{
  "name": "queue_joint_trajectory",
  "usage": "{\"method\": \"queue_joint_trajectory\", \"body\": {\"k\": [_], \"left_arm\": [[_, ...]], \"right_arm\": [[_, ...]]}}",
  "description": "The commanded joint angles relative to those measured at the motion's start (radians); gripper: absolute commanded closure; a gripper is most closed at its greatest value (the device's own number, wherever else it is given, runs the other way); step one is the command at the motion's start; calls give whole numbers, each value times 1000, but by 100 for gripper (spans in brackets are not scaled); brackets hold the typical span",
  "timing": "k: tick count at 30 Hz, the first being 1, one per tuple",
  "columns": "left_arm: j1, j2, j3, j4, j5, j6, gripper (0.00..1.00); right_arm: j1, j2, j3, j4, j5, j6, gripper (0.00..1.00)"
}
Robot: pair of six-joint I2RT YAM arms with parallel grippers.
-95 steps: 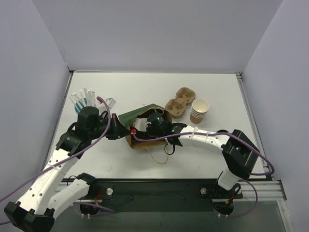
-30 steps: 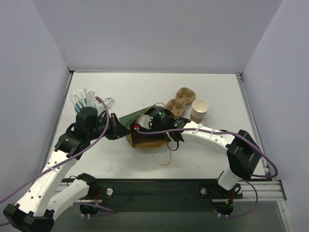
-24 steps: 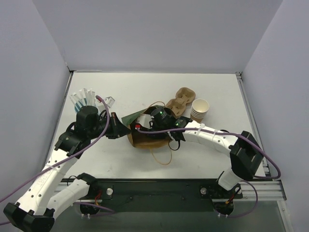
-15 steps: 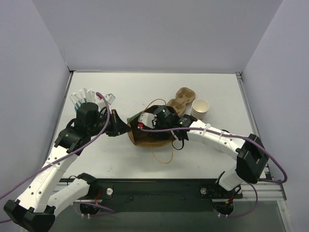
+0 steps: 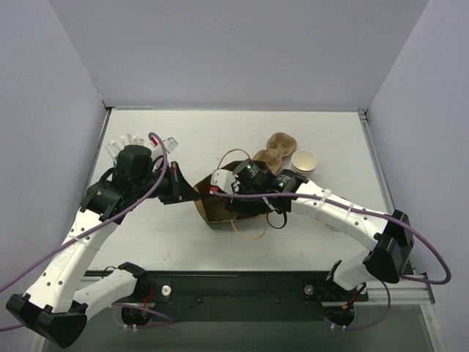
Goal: Pack the takeout coffee
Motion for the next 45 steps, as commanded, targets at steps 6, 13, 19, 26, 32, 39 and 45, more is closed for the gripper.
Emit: {"method": "queue_joint_trajectory", "body": {"k": [6,13,19,26,32,39,45], "left_arm": [[0,50,148,-143,34,-12,94],[8,90,197,-166,-7,17,67],[23,119,270,-192,-136,43,49],[43,125,371,-179,-289,60,36],[51,104,374,-195,-464,83,35],[54,87,369,-188,-664,126,36],[62,104,365,-195,-756,129,36]], "right_arm": [[63,-45,12,-114,-14,144,30],[57,-35,60,-116,-9,149,31],[30,-17,176,-125,-23,184,31],[24,-9,282,-150,-12,254,33],[22,-25,379,-166,-35,330,36],[22,-61,468,-176,-70,469,38],[22,-106,528,-189,-67,601,39]]}}
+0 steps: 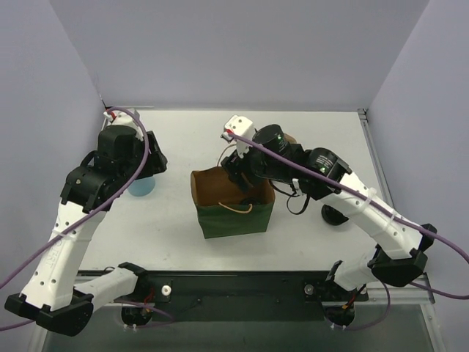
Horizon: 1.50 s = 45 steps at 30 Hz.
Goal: Pack the takeout coffee
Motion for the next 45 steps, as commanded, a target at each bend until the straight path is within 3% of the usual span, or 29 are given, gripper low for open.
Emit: {"method": "queue_joint_trajectory", "body": {"k": [1,6,15,22,26,35,45], "left_arm": [[14,2,34,11,-119,19,36],[17,44,130,-41,-86,16,36],[36,33,116,-44,-115,-21,36],[72,76,149,-76,-151,15,36],[97,87,146,-78,-165,38,36],[149,96,155,-67,-146,80,36],[220,116,115,-73,-175,78,36]], "right_arm": [[-5,-77,79,-17,5,148,39],[-2,-126,79,-8,49,286,38],[-3,-236,7,3,60,307,35],[-5,-302,-72,-2,385,270,34],[-28,-304,-78,-9,485,244,34],[-141,-278,-69,-64,477,270,34],[-368,-203,-35,-252,292,437,37]]}}
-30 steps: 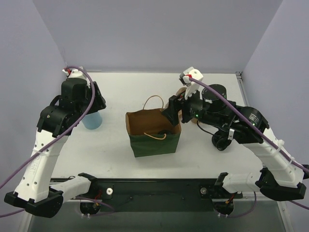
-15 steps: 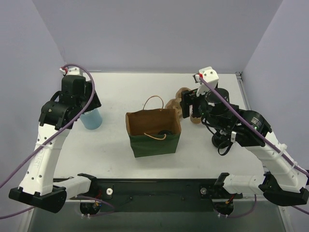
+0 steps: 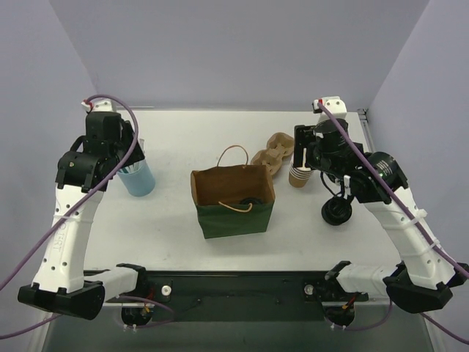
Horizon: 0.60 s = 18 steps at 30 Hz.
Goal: Pack the takeout coffee
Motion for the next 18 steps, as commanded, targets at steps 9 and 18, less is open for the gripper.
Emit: {"method": "queue_joint_trajectory", "body": {"k": [9,18], "left_arm": [[47,39,-20,20,-74,-32,36],[103,109,9,3,-51,-121,36]], "right_arm": [[-157,25,-18,-154,-218,137,38],[-166,10,-36,-154,-221,117,38]]}}
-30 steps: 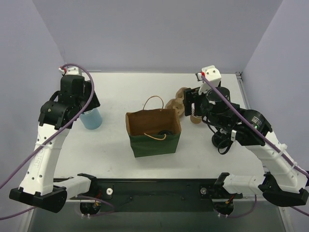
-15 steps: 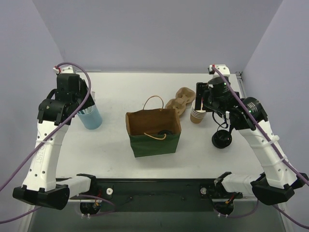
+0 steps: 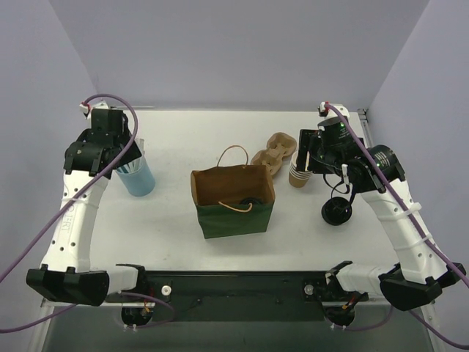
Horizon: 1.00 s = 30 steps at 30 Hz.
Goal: Pack the takeout coffee
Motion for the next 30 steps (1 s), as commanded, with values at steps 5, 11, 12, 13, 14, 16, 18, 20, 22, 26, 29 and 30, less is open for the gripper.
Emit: {"method": "queue_joint_trajectory", "body": {"k": [5,11,12,13,14,16,18,20,22,26,29,30], "left_arm": [[54,48,2,26,22,-76,39],[68,46,-85,228,133,17,40],[67,51,-96,256,184,36,40],[68,66,-105,274,187,44,40],[67,75,-105,300,193,62,40],[67,112,-102,317,201,91,40],[65,138,-102,330,164,111,39],[67,150,-107,353,158,129,40],[65,166,-113,368,161,137,40],[67,187,-138,400,183,134,40],[65,212,-139,406,184,131,45],[65,222,-138,408,183,134,50]], "right_arm": [[-9,-32,-43,-31,-26,1,38],[-9,-29,-44,-28,-37,-16,38],[-9,-29,-46,-27,-39,-16,38],[-9,-30,-49,-27,-42,-16,38],[-9,-33,-51,-27,-43,-17,38],[-9,-32,-55,-22,-48,-17,38],[-9,-33,-63,-22,-54,-17,38],[-8,-33,-69,-22,-56,-16,38],[-9,-32,-71,-20,-56,-19,38],[-9,-24,-68,-17,-53,-27,38],[-9,-9,-58,-11,-56,-30,38],[-9,-6,-49,-11,-60,-31,38]]}}
